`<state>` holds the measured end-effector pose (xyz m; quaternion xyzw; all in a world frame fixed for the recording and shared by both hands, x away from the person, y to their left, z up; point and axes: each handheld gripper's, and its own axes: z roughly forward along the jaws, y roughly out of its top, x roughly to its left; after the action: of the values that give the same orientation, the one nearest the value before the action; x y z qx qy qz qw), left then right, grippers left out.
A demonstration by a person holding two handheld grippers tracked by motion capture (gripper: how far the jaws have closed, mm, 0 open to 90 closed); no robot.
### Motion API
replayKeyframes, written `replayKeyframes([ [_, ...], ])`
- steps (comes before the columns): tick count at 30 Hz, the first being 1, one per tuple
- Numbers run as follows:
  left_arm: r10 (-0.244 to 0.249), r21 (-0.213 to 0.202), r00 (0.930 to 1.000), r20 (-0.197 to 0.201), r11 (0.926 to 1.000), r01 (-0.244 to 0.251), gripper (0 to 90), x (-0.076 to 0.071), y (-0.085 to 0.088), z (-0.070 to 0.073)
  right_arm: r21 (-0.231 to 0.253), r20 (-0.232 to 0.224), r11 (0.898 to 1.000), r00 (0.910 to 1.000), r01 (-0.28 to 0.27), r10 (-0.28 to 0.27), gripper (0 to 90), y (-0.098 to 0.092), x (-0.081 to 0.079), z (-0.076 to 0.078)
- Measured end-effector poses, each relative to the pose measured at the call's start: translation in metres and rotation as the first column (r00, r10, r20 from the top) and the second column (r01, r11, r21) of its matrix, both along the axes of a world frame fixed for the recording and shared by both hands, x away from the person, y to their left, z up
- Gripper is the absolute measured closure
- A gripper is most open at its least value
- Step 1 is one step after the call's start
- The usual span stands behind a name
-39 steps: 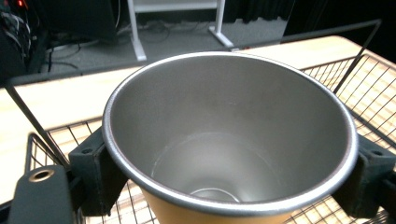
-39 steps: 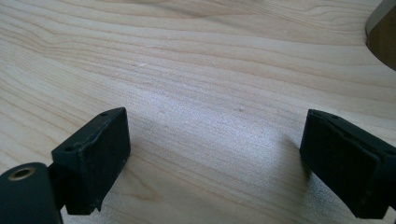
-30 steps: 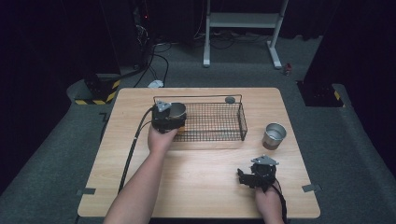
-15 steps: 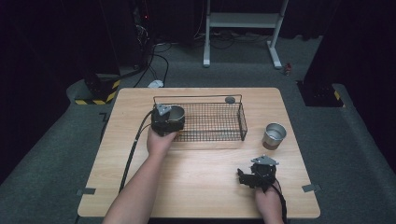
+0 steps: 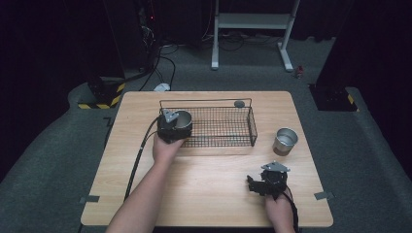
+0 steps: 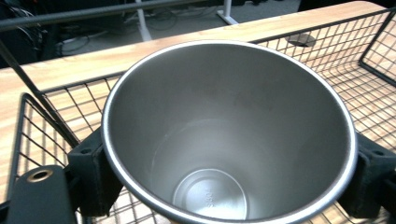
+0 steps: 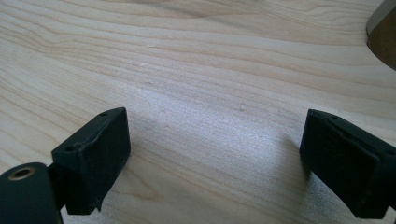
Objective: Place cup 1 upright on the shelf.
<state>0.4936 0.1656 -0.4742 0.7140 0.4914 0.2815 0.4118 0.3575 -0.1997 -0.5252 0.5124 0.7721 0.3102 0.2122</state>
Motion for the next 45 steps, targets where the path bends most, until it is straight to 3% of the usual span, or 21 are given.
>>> replayKeyframes([
  [6,0.002,0.016,1.0000,0.007,0.9999,-0.002,13.4,0.000,-0.001,-0.001,-0.001,0.001,1.000,1.0000,-0.002,0.002,8.6,0.000,0.000,0.000],
  [11,0.023,0.054,0.9997,-0.013,0.9983,-0.023,5.0,0.001,-0.001,0.001,0.000,0.000,1.000,1.0000,0.000,0.000,8.6,0.000,0.000,0.000],
  [14,0.025,0.056,0.9995,-0.021,0.9981,-0.024,0.4,0.001,-0.001,0.002,-0.002,0.001,1.000,1.0000,-0.001,0.001,8.7,0.000,0.000,0.000],
  [17,0.004,0.033,0.9995,-0.031,0.9995,-0.003,0.0,0.000,0.000,0.006,-0.001,0.002,1.000,1.0000,-0.001,0.001,8.7,0.000,0.000,0.000],
  [33,0.001,0.003,0.9980,-0.063,1.0000,-0.001,0.0,-0.010,0.007,0.027,0.000,0.001,1.000,1.0000,-0.002,0.002,8.6,0.000,0.000,0.000],
  [40,0.012,0.002,0.9983,-0.057,0.9999,-0.012,0.0,-0.019,0.013,0.035,-0.001,0.001,1.000,1.0000,-0.008,0.008,8.5,0.000,0.001,0.000],
  [43,0.015,-0.018,0.9985,-0.053,0.9997,-0.016,0.0,-0.025,0.017,0.040,0.000,0.001,1.000,1.0000,-0.007,0.007,8.6,0.000,0.001,0.000],
  [45,0.014,-0.007,0.9986,-0.052,0.9999,-0.014,0.0,-0.029,0.018,0.042,-0.001,0.001,1.000,1.0000,-0.008,0.008,8.5,0.000,0.001,0.000],
])
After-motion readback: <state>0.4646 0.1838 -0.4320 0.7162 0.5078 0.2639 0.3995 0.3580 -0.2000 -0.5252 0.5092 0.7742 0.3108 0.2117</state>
